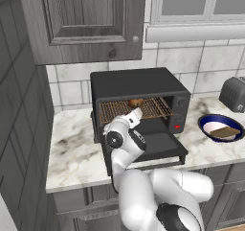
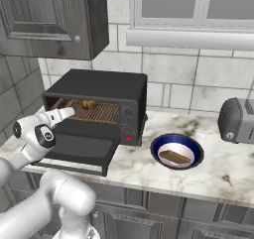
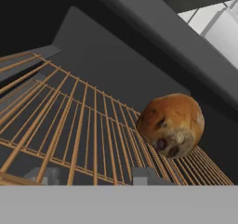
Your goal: Pick up the heated bread from the toaster oven and place it in the bowl. Then move the bread bowl to the dining counter.
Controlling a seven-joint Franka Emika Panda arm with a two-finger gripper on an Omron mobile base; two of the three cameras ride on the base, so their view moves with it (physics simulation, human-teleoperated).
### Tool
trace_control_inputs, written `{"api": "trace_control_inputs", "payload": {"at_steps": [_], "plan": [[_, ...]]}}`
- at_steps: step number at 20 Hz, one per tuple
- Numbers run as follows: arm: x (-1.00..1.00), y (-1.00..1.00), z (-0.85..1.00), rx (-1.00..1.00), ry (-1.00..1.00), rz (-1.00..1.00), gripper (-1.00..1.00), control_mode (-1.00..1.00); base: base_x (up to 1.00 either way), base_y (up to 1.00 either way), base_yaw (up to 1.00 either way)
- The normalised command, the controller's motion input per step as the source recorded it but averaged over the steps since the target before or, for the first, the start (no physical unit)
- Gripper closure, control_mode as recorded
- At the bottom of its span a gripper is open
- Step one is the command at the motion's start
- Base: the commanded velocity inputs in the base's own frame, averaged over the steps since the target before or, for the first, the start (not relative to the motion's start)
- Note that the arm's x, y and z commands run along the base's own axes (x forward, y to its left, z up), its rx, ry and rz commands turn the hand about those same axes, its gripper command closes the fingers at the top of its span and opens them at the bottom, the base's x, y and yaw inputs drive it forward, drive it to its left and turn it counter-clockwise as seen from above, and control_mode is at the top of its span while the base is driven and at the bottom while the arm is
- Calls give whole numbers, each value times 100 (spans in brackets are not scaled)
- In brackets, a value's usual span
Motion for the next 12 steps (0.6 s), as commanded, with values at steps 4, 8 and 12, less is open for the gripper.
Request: {"api": "trace_control_inputs", "payload": {"at_steps": [4,8,12], "plan": [[-100,-19,0,0,-13,0,100,-100,0,0,0],[-100,-21,0,0,-16,0,100,-100,0,0,0],[-100,-25,0,0,-16,0,100,-100,0,0,0]]}}
